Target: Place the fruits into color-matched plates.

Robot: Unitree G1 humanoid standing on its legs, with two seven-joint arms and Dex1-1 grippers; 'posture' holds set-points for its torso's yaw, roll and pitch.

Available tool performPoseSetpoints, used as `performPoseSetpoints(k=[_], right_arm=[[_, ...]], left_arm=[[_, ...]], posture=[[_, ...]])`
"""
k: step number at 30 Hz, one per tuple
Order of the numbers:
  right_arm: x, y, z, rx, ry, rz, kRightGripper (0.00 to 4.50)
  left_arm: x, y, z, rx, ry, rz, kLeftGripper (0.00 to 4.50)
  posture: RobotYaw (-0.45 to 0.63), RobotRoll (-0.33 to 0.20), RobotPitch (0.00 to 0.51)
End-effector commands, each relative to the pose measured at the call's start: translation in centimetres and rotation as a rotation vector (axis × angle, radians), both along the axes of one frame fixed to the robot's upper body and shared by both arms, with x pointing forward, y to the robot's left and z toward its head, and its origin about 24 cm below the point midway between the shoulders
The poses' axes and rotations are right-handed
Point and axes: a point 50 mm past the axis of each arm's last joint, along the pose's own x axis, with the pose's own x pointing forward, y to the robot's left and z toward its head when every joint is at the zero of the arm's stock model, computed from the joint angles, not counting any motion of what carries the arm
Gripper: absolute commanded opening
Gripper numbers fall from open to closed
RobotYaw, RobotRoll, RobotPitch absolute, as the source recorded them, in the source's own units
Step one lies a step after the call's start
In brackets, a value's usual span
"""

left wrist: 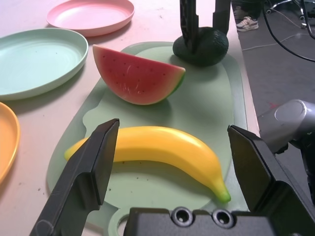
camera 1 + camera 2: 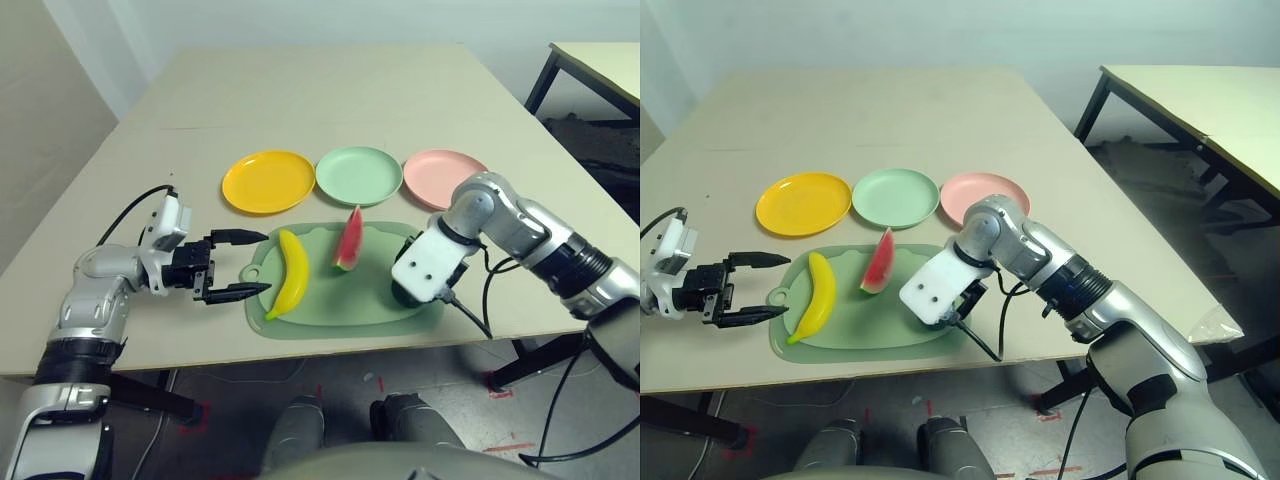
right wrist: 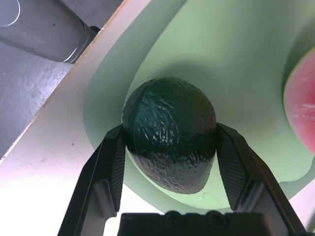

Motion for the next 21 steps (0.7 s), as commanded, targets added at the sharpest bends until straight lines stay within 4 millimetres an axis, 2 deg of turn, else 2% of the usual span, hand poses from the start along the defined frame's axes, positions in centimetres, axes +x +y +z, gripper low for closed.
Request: performPoseSetpoints(k=[1,6,9,14,21], right_arm=[[0.7,0.7,1.8,0.062,-0.008,-0.030,2.93],[3.0,2.1,4.7,0.144,-0.081,-0.083,2.93],[5.2,2.8,5.8,0.206,-0.159,-0.160,2.93],[8.5,3.8,5.8,0.285,-0.296,-0.308,2.93],[10.0,4.4,5.3,0.330,-0.397,-0.404,2.93]], left_arm=[[0.0,0.1,-0.2,0.004,0.007,0.003,4.50],[0.7,-0.4,-0.1,-0.071,0.010,0.109,4.50],[1.4,-0.9,-0.3,-0.100,-0.006,0.212,4.50],[1.7,-2.2,-0.6,-0.104,-0.037,0.305,4.50],[1.4,-2.4,-0.9,-0.097,-0.047,0.384,4.50]], posture=[[0.06,0.000,0.041],[0.05,0.000,0.042],[0.06,0.000,0.041],[0.08,0.000,0.040],[0.12,0.000,0.037]])
